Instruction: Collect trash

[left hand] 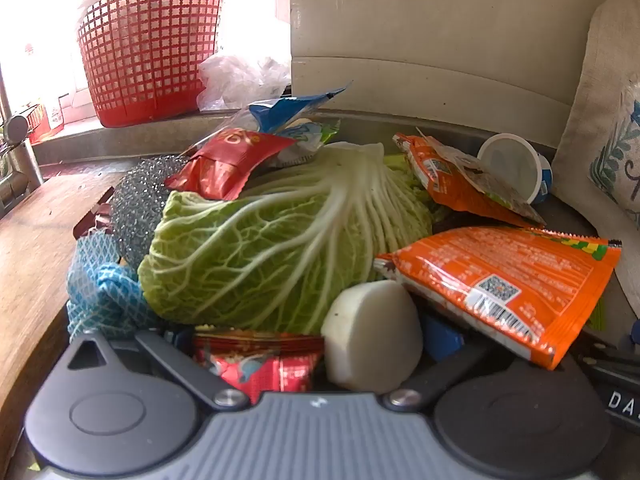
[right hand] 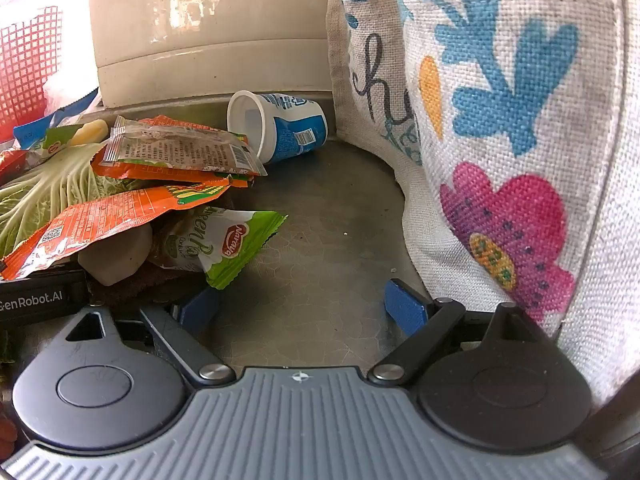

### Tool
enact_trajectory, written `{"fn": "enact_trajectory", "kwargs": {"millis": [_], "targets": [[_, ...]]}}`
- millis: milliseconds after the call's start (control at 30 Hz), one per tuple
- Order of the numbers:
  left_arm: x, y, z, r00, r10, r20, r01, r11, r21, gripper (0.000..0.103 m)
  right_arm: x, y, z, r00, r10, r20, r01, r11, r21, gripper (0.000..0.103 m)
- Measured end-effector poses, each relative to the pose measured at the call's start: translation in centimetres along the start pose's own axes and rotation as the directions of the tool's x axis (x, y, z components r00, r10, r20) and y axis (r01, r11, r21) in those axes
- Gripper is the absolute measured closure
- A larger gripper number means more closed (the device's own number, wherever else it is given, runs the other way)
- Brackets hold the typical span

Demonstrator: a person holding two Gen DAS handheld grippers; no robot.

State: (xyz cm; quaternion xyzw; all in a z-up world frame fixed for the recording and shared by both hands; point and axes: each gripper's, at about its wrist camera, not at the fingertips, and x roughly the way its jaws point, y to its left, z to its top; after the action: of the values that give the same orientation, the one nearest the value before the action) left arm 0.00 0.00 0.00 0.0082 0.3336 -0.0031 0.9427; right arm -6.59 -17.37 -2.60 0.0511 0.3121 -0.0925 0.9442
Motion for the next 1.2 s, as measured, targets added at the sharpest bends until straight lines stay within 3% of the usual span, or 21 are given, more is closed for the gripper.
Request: {"fn": "enact_trajectory", "kwargs": {"millis": [1200], "targets": [[-1.1,-0.5,-0.8,1.0,0.011,-0.003,-0.011,1.0,-0.011,0.0,0.0,0.1,0.0,1.0,-0.004,0.001,0.004,1.0,-0.001,0.0]]}}
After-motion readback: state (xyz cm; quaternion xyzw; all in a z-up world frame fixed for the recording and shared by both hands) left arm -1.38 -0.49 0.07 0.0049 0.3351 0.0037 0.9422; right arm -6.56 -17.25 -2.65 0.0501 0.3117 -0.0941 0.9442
